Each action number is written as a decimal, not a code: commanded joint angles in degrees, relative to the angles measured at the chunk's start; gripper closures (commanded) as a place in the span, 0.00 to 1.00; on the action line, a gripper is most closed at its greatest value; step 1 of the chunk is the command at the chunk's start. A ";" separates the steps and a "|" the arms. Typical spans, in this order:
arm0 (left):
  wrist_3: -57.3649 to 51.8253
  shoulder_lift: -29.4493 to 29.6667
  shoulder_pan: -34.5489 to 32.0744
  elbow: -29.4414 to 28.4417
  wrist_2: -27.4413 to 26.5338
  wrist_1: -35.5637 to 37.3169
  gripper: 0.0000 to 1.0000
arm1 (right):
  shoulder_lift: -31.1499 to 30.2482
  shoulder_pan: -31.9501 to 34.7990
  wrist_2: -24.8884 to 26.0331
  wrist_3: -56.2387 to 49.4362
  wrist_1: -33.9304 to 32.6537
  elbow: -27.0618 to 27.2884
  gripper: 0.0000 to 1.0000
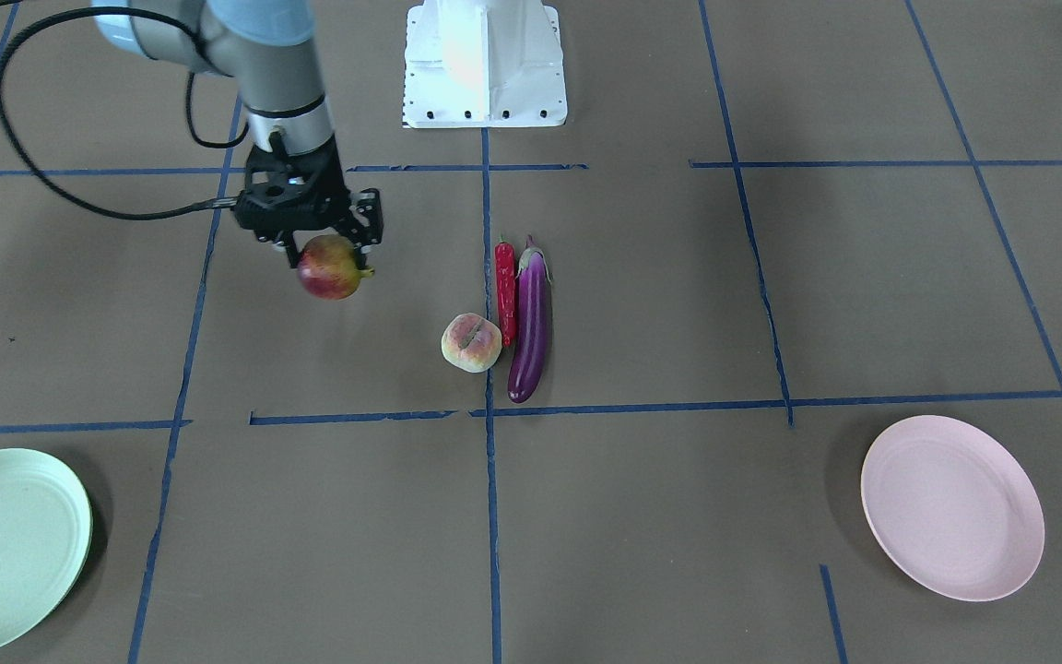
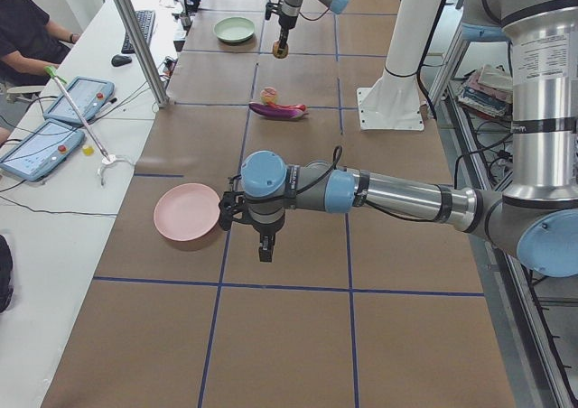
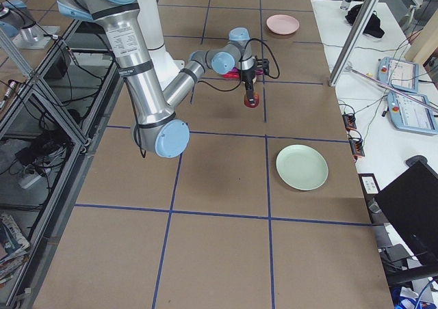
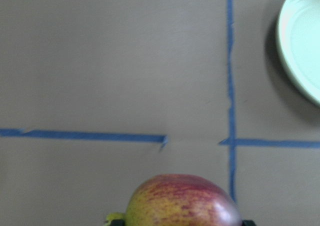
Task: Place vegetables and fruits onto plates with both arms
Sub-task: 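Carry the mango with the right gripper to the green plate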
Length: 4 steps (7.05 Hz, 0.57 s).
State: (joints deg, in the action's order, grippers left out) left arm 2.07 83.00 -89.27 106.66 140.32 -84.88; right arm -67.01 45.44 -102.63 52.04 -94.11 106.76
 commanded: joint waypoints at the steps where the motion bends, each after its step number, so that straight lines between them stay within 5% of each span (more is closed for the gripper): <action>1: -0.32 0.23 1.71 -1.53 3.52 -2.37 0.00 | 0.04 13.31 -6.87 -15.94 8.60 -13.96 1.00; 2: -0.14 0.23 6.60 -1.89 5.91 -8.14 0.00 | 0.48 18.14 -10.02 -18.61 14.68 -21.26 1.00; 4: 8.39 2.67 12.51 -1.02 6.72 -18.26 0.00 | 5.29 22.84 -12.51 -27.32 16.24 -34.63 1.00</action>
State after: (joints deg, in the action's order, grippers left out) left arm 4.21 83.97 -80.37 105.16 146.32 -97.51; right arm -64.17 65.72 -113.93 28.77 -79.33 79.98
